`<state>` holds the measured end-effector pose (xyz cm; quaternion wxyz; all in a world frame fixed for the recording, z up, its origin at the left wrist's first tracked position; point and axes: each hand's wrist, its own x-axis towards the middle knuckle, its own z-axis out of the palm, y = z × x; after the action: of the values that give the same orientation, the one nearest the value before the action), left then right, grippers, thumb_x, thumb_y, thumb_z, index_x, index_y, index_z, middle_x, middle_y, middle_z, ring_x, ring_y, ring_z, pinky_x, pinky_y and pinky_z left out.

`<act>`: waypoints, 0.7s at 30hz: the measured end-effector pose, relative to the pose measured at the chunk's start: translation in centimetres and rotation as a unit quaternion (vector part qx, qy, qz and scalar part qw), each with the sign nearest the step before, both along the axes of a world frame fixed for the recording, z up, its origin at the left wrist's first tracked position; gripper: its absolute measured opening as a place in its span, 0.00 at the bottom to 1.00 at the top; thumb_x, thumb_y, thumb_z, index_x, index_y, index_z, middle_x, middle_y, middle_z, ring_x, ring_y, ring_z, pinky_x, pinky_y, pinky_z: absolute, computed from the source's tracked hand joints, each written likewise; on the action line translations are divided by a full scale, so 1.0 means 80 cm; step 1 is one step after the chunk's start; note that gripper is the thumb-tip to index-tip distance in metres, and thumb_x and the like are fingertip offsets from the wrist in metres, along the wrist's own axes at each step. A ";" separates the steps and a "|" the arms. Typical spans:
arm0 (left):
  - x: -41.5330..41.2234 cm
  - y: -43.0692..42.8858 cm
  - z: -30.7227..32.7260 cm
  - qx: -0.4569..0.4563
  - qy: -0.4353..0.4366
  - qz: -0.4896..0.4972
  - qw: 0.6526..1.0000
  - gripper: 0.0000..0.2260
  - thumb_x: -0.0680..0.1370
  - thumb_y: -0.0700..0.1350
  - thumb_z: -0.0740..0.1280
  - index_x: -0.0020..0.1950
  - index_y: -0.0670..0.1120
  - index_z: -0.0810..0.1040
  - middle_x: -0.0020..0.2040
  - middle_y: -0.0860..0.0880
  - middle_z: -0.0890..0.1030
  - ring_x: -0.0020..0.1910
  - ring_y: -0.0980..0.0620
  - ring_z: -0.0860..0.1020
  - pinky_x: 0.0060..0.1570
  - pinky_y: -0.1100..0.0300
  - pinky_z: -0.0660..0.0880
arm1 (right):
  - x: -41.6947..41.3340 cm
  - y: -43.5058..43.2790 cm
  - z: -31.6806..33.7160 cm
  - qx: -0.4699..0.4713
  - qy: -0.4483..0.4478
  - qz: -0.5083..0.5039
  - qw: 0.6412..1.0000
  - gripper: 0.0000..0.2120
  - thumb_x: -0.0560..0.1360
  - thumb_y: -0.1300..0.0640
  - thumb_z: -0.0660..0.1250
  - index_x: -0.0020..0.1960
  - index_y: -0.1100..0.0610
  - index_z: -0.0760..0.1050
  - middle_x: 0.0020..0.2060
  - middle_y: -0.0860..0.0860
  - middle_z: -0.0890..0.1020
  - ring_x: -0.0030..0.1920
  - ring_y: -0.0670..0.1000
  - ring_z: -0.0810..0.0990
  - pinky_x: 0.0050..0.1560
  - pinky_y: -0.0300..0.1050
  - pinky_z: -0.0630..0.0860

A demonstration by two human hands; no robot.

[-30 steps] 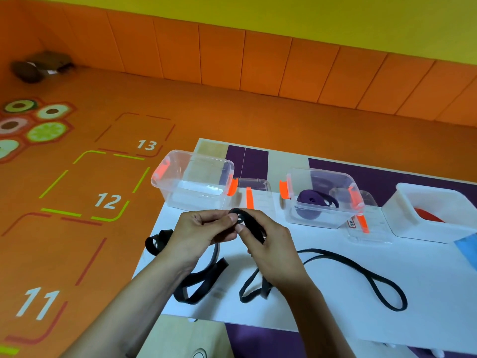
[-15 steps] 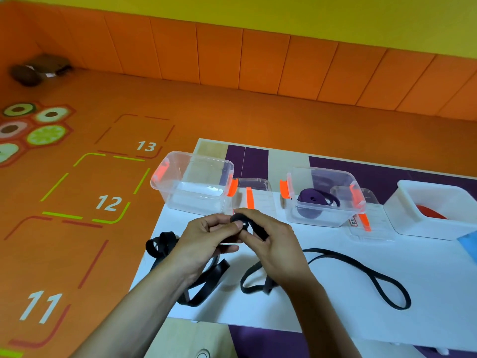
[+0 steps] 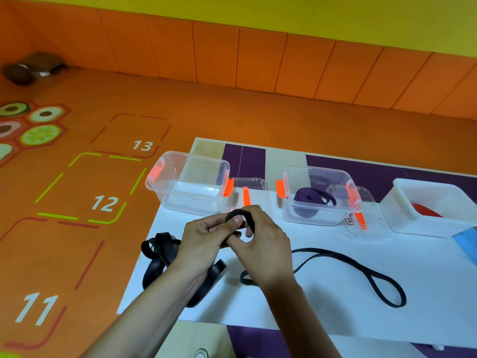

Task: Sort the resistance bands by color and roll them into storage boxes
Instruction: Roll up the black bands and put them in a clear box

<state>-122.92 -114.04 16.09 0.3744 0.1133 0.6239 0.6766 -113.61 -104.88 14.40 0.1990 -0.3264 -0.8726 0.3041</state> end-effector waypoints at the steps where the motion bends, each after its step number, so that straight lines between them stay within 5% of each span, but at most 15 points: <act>1: 0.002 0.002 0.000 0.003 -0.008 0.012 1.000 0.05 0.78 0.40 0.73 0.51 0.43 0.87 0.47 0.45 0.88 0.47 0.50 0.86 0.47 0.62 0.82 | -0.002 -0.003 -0.001 0.005 0.004 -0.011 1.000 0.13 0.74 0.43 0.67 0.58 0.41 0.72 0.38 0.35 0.72 0.41 0.39 0.74 0.44 0.43 0.75; 6: -0.006 0.001 -0.005 -0.025 0.007 -0.024 0.999 0.07 0.78 0.44 0.73 0.55 0.45 0.86 0.49 0.47 0.88 0.54 0.47 0.85 0.59 0.49 0.80 | 0.002 0.009 -0.007 -0.032 0.033 0.053 0.998 0.15 0.78 0.48 0.66 0.63 0.38 0.72 0.43 0.44 0.77 0.45 0.46 0.75 0.46 0.45 0.77; 9: -0.023 -0.007 -0.006 -0.068 0.074 -0.085 0.991 0.05 0.77 0.42 0.74 0.52 0.45 0.86 0.46 0.47 0.88 0.48 0.49 0.85 0.58 0.47 0.81 | 0.011 0.024 -0.012 -0.067 -0.006 0.124 0.990 0.23 0.81 0.49 0.66 0.73 0.34 0.67 0.45 0.43 0.74 0.46 0.43 0.74 0.49 0.40 0.74; 14: -0.042 -0.018 -0.008 -0.080 0.141 -0.139 0.977 0.05 0.75 0.41 0.76 0.51 0.44 0.86 0.44 0.45 0.88 0.47 0.43 0.86 0.50 0.52 0.81 | 0.016 0.027 -0.010 -0.028 -0.074 0.165 0.983 0.28 0.82 0.49 0.66 0.76 0.29 0.60 0.46 0.41 0.71 0.43 0.39 0.72 0.48 0.35 0.71; 18: -0.027 -0.013 -0.008 -0.031 0.168 -0.076 0.982 0.05 0.76 0.37 0.74 0.51 0.43 0.87 0.43 0.45 0.88 0.44 0.48 0.87 0.47 0.62 0.81 | 0.014 0.017 -0.009 -0.002 -0.035 0.114 0.993 0.28 0.80 0.47 0.68 0.77 0.34 0.63 0.47 0.38 0.74 0.43 0.40 0.73 0.47 0.36 0.71; 21: -0.012 -0.007 -0.006 0.007 0.109 0.013 0.994 0.05 0.77 0.35 0.72 0.50 0.41 0.87 0.42 0.43 0.88 0.43 0.50 0.87 0.48 0.61 0.82 | 0.005 0.008 -0.003 -0.003 -0.021 0.055 0.998 0.22 0.76 0.42 0.69 0.69 0.38 0.70 0.49 0.38 0.80 0.40 0.38 0.73 0.46 0.36 0.70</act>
<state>-123.85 -114.56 15.64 0.2943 0.1808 0.6575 0.6696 -113.23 -104.26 14.17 0.1622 -0.2851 -0.8922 0.3105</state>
